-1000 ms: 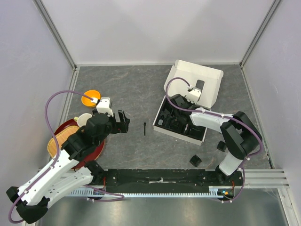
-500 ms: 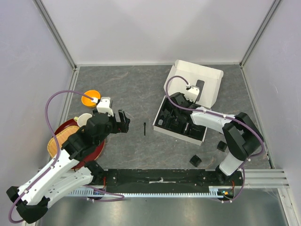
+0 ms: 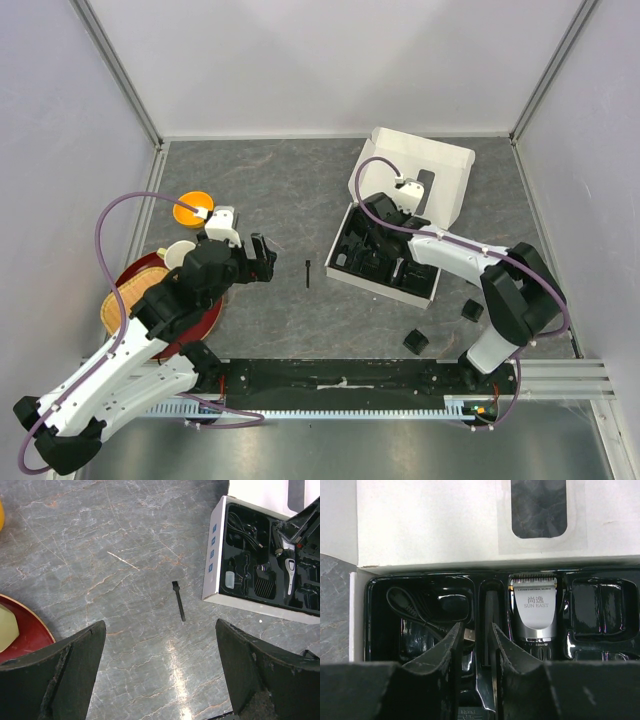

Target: Sort the hair-cutting tools

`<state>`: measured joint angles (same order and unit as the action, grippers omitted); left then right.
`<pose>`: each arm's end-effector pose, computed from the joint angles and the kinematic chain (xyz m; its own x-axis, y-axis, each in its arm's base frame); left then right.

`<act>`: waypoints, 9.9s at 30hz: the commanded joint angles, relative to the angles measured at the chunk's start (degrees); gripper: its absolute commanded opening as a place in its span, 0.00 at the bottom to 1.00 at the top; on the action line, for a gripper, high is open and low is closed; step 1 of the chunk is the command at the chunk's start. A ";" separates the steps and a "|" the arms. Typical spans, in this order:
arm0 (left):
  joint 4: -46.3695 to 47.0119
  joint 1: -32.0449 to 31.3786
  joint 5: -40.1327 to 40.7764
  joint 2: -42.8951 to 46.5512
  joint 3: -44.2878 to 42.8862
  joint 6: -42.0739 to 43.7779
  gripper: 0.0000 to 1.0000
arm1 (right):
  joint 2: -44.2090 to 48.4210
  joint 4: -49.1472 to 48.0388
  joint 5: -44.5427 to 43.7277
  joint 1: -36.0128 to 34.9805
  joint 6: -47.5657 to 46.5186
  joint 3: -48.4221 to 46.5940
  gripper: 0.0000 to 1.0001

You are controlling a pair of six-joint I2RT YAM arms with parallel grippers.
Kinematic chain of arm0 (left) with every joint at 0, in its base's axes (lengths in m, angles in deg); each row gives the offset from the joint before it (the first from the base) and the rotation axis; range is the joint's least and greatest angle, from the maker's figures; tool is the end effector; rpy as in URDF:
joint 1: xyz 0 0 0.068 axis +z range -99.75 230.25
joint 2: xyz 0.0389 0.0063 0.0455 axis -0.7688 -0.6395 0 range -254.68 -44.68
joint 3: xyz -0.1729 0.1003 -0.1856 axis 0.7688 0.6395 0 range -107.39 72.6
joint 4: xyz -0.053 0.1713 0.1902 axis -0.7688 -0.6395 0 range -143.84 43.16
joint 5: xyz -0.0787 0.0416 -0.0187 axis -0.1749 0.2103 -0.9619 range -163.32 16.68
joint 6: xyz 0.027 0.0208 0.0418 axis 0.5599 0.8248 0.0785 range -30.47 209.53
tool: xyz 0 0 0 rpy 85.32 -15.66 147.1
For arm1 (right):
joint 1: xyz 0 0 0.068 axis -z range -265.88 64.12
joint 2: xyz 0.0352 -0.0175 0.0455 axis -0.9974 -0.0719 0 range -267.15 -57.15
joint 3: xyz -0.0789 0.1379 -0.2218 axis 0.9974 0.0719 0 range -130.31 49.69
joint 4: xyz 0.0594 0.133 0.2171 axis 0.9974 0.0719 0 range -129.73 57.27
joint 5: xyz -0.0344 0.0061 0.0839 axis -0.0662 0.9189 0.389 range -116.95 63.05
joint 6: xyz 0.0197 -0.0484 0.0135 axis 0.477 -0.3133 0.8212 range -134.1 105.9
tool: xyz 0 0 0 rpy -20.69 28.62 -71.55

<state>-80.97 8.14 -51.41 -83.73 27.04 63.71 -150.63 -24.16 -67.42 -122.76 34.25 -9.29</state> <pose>0.1176 -0.0883 0.3175 -0.4737 -0.1166 -0.8729 0.1893 0.9545 -0.2302 0.2832 0.1836 0.2102 -0.4998 0.3357 -0.7985 0.3764 0.9144 0.1489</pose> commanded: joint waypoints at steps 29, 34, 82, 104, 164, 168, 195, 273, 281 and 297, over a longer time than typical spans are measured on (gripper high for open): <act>1.44 0.18 -0.20 -0.06 -0.05 2.09 0.97 | -2.95 3.32 2.59 2.43 2.80 -0.43 0.17; 1.35 0.10 -0.20 0.20 -0.05 2.01 0.97 | 1.53 2.62 3.64 2.43 -1.93 -2.01 0.25; 2.49 0.10 -13.74 -7.71 -1.11 2.36 0.96 | 40.12 40.07 29.66 -8.63 -5.75 13.63 0.83; -12.72 3.95 10.45 -6.91 -3.22 -9.86 0.93 | -11.01 17.21 8.83 -30.53 14.66 -21.67 0.46; -10.43 19.26 -4.51 -6.57 -0.23 -6.52 0.84 | -22.64 17.74 12.08 -21.92 2.35 -30.32 0.00; -10.34 19.26 -4.95 -6.83 -0.23 -6.26 0.84 | -19.56 18.00 10.94 -21.92 2.44 -29.97 0.00; -9.29 19.34 -7.15 -7.71 -0.23 -5.55 0.84 | -2.33 23.18 -0.66 -16.55 13.33 -16.43 0.00; -8.76 19.34 -8.64 -7.97 -0.23 -4.94 0.85 | -5.76 21.43 1.80 -14.01 17.82 -10.89 0.25; -8.67 19.34 -8.90 -7.80 -0.23 -4.85 0.85 | -4.70 22.13 0.65 -14.01 15.63 -13.53 0.27; -8.59 19.34 -8.99 -7.80 -0.14 -4.67 0.85 | -5.76 20.46 -0.75 -13.30 13.17 -14.06 0.13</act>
<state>-91.70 27.16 -60.00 -91.79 26.93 57.04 -157.27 -2.83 -66.08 -136.75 48.27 -21.10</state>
